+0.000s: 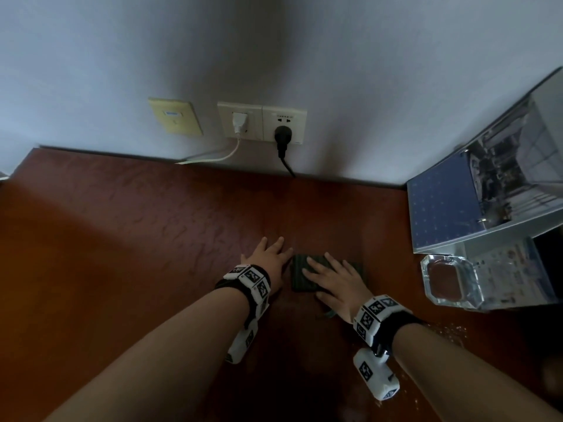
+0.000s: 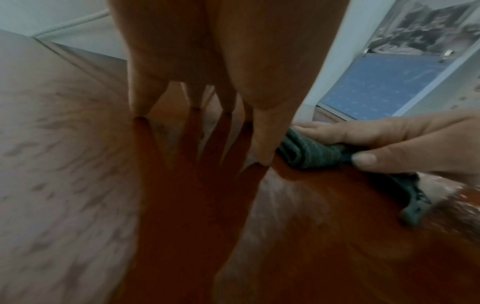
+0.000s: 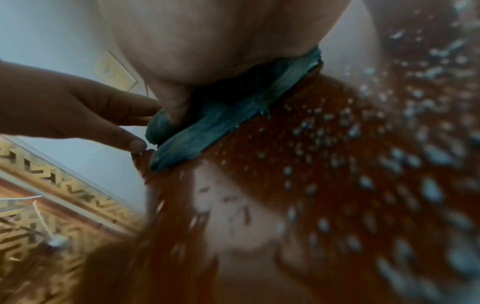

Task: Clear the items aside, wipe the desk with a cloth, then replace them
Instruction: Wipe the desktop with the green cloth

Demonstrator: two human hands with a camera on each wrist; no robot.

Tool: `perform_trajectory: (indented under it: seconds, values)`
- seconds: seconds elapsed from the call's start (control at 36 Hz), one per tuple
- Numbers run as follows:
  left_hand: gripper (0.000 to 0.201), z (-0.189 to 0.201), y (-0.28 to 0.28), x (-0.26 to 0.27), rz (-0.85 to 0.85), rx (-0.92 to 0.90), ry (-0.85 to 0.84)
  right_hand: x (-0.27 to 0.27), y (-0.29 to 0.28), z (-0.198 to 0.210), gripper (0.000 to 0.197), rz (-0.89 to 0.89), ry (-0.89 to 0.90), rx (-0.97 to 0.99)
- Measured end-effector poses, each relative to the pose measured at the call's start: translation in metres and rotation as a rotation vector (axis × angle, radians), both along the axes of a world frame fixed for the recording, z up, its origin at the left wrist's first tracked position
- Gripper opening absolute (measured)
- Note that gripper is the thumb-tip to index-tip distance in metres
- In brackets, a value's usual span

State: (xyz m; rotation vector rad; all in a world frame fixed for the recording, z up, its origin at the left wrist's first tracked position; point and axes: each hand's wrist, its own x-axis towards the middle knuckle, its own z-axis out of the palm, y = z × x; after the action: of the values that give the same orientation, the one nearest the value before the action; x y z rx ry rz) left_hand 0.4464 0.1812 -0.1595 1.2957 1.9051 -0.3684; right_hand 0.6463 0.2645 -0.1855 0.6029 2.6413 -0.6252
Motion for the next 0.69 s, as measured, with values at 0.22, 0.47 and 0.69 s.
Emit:
perform_trajectory:
  seconds: [0.22, 0.47, 0.69]
  values:
    - [0.124, -0.001, -0.03, 0.017, 0.09, -0.14, 0.023, 0.007, -0.011, -0.004, 0.056, 0.005, 0.171, 0.011]
    - [0.128, 0.0, -0.036, 0.017, 0.108, -0.114, -0.012, -0.012, 0.034, 0.045, 0.047, -0.662, 0.3, -0.539]
    - [0.132, 0.0, -0.034, 0.014, 0.108, -0.128, -0.042, -0.042, 0.073, 0.008, 0.059, -0.782, 0.364, -0.215]
